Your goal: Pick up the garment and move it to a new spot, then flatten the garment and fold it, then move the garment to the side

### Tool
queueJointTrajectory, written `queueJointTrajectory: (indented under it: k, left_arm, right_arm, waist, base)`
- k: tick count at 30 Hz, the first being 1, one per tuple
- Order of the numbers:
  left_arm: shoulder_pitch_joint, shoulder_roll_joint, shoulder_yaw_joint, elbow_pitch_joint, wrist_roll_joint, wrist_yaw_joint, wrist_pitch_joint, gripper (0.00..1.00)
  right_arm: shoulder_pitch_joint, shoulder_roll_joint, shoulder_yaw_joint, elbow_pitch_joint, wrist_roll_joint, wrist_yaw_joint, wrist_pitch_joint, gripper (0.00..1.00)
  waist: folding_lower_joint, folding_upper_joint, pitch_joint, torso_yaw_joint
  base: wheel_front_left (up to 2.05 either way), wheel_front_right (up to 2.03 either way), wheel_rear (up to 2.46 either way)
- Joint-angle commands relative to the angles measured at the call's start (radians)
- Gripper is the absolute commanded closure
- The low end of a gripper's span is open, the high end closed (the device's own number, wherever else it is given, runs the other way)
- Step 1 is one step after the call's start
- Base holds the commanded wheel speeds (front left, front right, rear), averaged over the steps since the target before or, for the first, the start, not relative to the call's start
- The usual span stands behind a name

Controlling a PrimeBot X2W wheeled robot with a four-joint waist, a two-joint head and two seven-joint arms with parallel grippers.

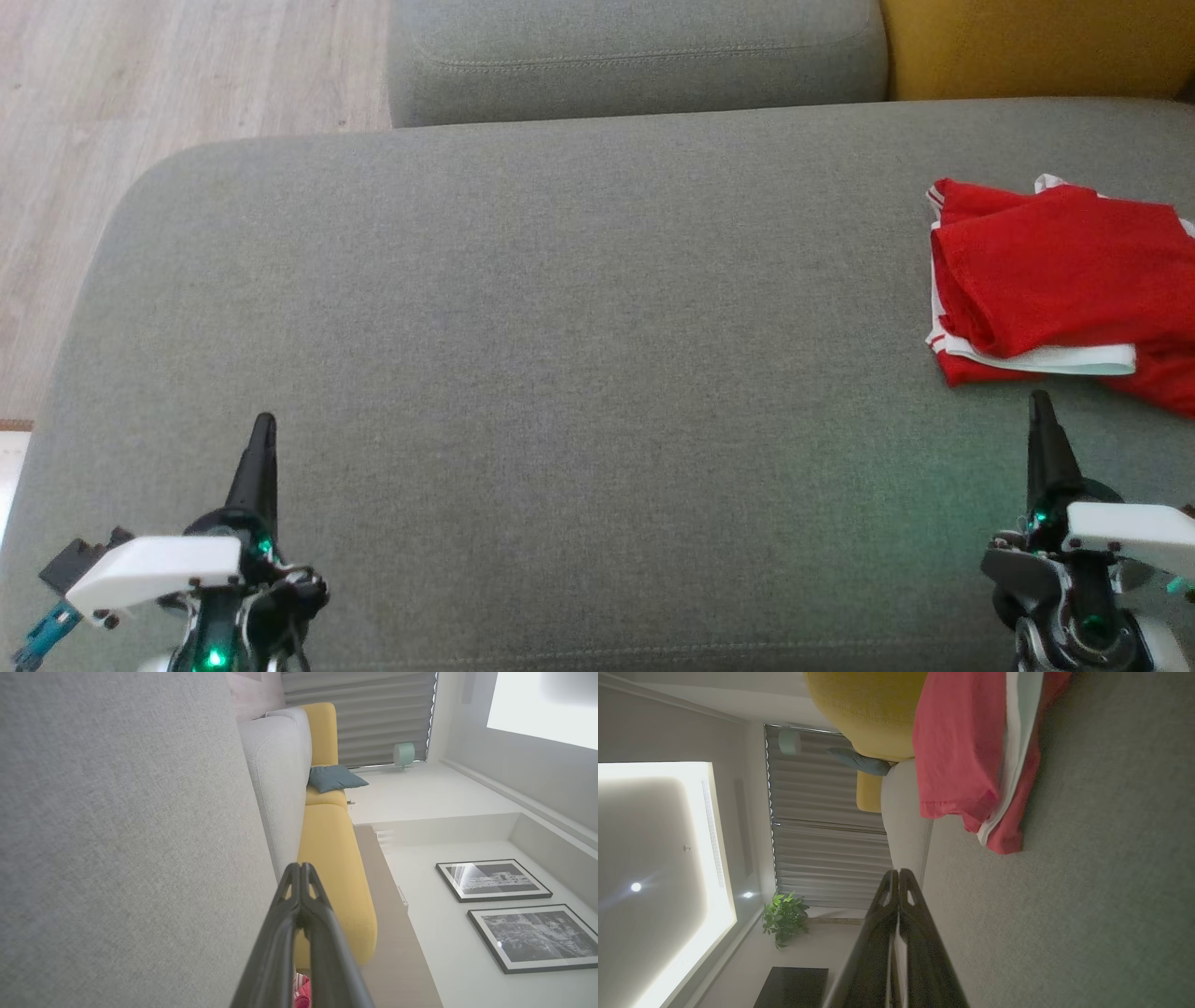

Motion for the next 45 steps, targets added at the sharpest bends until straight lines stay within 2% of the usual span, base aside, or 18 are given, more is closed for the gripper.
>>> queueJointTrajectory:
  k: [1, 12, 45]
  left_arm:
    - [-0.064, 0.019, 0.042, -0.025, -0.038, -0.009, 0.012, 1.00]
    - [-0.072, 0.019, 0.062, -0.012, -0.139, -0.016, 0.042, 1.00]
    - [-0.073, 0.011, 0.074, -0.012, -0.130, -0.016, 0.051, 1.00]
  right_arm:
    - [-0.051, -0.018, 0.010, -0.030, 0.044, 0.006, 0.014, 1.00]
    - [-0.053, -0.018, -0.002, -0.030, 0.158, 0.007, 0.044, 1.00]
    - [-0.054, -0.010, -0.013, -0.029, 0.149, 0.007, 0.053, 1.00]
  waist:
    - [0.0000, 0.0000, -0.002, 0.000]
    - [0.0000, 0.0000, -0.008, 0.002]
    - [0.0000, 0.0000, -0.008, 0.002]
  base:
    - [0.00, 0.00, 0.00]
    - [0.00, 0.00, 0.00]
    - [0.00, 0.00, 0.00]
